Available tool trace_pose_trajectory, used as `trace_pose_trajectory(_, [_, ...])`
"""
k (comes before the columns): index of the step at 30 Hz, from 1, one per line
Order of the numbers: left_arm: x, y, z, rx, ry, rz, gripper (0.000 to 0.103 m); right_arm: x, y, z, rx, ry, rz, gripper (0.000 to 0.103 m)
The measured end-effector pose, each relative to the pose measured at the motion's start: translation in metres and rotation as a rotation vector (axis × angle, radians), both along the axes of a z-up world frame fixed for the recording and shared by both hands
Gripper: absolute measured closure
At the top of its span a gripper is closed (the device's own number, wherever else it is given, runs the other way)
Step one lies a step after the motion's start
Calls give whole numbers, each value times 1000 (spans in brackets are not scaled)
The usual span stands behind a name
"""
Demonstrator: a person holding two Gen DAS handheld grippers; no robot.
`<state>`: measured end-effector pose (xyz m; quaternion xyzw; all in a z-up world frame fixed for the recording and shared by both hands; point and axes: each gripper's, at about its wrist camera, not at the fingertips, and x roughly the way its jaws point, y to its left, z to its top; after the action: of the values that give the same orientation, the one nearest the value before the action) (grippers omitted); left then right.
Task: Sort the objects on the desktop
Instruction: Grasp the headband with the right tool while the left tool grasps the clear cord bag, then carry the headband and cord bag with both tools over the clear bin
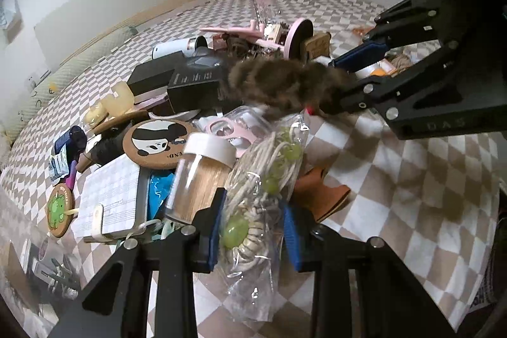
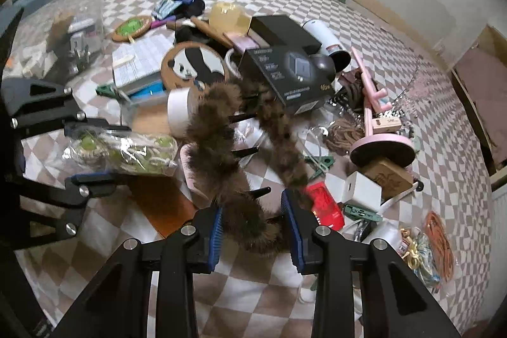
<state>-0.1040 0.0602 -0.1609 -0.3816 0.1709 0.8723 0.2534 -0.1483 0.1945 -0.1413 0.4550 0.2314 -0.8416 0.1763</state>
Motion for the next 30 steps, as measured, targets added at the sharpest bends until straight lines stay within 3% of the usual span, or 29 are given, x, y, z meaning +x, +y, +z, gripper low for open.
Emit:
trace_pose_trajectory(22, [4,-37,57,131,78,226,70,14,10,77,-78,119,-62,71])
trace_pose_trajectory(25, [5,-38,59,128,80,243,70,19,7,82,-75,128,-60,74])
trace_pose_trajectory(30, [7,-39,62,129,80,257,70,23,6,88,-89,128,-67,88])
